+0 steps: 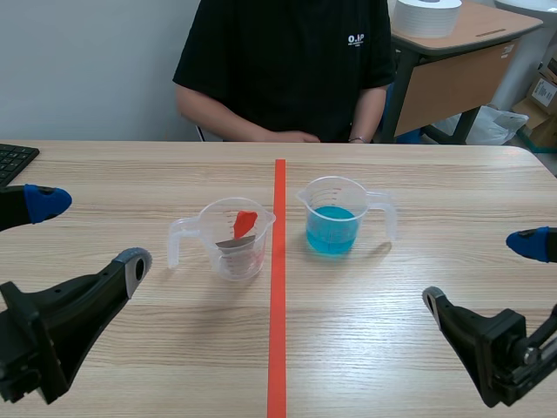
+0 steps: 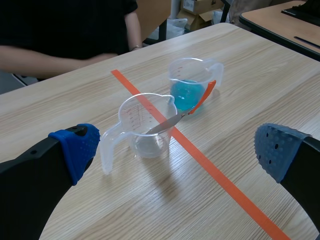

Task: Do the redox reaction experiment.
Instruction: 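Lift the metal plate out of the left beaker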

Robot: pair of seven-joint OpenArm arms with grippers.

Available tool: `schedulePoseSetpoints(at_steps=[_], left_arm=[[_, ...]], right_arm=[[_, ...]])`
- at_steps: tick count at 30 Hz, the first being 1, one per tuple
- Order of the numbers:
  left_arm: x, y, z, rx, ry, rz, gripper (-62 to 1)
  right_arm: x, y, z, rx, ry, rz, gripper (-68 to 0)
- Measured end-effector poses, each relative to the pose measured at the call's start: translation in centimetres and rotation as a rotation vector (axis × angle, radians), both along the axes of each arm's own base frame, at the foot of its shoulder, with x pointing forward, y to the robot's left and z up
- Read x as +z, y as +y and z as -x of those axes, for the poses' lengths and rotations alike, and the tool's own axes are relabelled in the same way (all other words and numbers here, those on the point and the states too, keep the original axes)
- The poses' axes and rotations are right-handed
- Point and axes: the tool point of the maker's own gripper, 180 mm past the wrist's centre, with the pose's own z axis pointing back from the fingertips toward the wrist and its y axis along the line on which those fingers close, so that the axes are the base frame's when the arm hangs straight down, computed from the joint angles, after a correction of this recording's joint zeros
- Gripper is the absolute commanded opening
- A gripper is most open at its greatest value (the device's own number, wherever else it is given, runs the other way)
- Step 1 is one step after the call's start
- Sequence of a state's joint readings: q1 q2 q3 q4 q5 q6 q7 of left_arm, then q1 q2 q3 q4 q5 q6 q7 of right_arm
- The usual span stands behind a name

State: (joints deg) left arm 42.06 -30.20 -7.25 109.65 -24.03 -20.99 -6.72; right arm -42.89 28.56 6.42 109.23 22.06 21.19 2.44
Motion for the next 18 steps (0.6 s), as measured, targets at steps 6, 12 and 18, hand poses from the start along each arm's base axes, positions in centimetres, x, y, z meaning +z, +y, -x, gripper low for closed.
schedulePoseSetpoints(at_steps=[6,12,18], left_arm=[[0.0,0.0,0.0,0.0,0.0,0.0,1.4],[0.0,0.0,0.0,0.0,0.0,0.0,1.4],[-0.01,0.12,-0.08,0.008,-0.001,-0.002,1.4]], right_arm=[[0.0,0.0,0.0,0.0,0.0,0.0,0.4],[0.0,0.0,0.0,0.0,0.0,0.0,0.4],[0.0,0.0,0.0,0.0,0.0,0.0,0.4]])
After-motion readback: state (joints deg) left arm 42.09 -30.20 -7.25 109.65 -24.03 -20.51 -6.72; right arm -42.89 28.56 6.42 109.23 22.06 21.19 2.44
